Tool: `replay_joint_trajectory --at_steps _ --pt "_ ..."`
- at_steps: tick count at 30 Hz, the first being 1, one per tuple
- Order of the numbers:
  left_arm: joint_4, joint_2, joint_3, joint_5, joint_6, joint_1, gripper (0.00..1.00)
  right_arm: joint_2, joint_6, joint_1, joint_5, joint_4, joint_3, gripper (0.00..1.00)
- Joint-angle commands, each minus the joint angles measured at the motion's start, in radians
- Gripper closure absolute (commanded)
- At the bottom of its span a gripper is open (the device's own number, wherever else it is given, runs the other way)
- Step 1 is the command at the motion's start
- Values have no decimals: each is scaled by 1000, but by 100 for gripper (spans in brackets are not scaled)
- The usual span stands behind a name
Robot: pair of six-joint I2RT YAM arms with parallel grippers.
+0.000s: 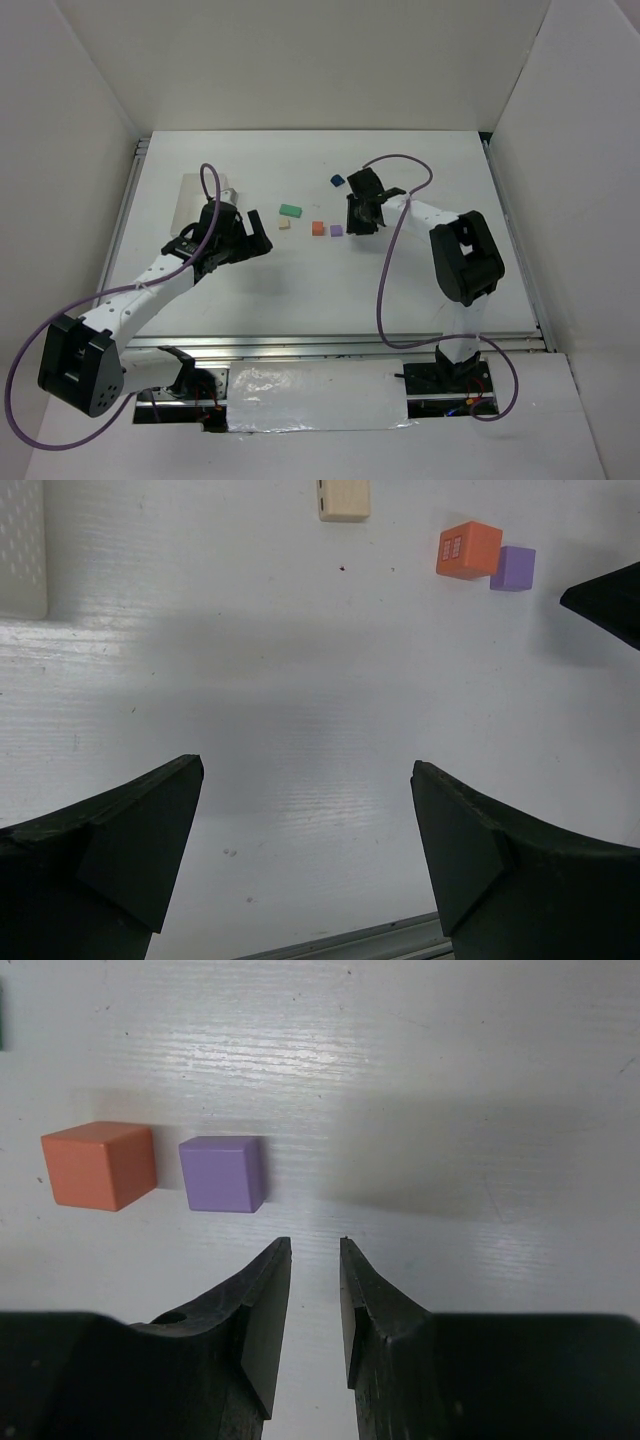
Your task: Build the wood block tower
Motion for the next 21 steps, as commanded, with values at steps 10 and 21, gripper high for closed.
replay_joint_trajectory --at_steps 10,21 --pt "11 6 48 -32 13 -4 1 87 -7 6 -43 20 76 66" --pt "2 -2 43 -41 16 -4 1 141 -10 29 -36 2 127 65"
